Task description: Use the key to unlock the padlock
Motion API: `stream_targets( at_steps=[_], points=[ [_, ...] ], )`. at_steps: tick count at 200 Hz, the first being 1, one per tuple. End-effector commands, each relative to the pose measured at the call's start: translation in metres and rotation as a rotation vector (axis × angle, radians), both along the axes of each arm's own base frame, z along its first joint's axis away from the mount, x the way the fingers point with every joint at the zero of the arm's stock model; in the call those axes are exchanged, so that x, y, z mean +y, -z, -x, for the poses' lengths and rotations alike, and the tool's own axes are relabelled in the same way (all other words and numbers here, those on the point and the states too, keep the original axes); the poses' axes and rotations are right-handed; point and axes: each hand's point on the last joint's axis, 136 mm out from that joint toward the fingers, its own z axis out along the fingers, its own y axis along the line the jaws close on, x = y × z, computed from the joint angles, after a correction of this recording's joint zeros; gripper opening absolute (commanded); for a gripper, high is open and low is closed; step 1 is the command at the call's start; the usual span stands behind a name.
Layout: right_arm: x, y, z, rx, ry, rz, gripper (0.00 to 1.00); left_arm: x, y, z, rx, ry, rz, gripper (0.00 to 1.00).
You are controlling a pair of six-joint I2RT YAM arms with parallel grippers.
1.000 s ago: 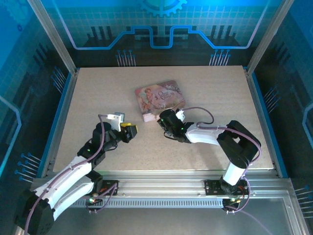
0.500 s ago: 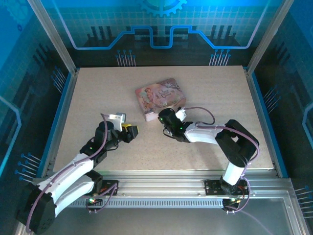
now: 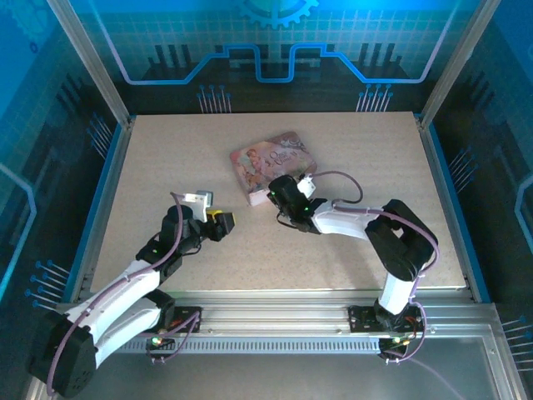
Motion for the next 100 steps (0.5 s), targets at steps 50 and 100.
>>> stream_targets(
  at_steps=[50,100],
  points=[
    [-0.026,0.041,0.016,0.08,-0.009,-0.069,0.0,0.001,-0.008,-0.008,-0.02,-0.021,0.029,0.51],
    [-0.03,0.057,0.011,0.058,-0.015,-0.093,0.0,0.002,-0.004,-0.009,-0.016,-0.029,0.027,0.51]
  ],
)
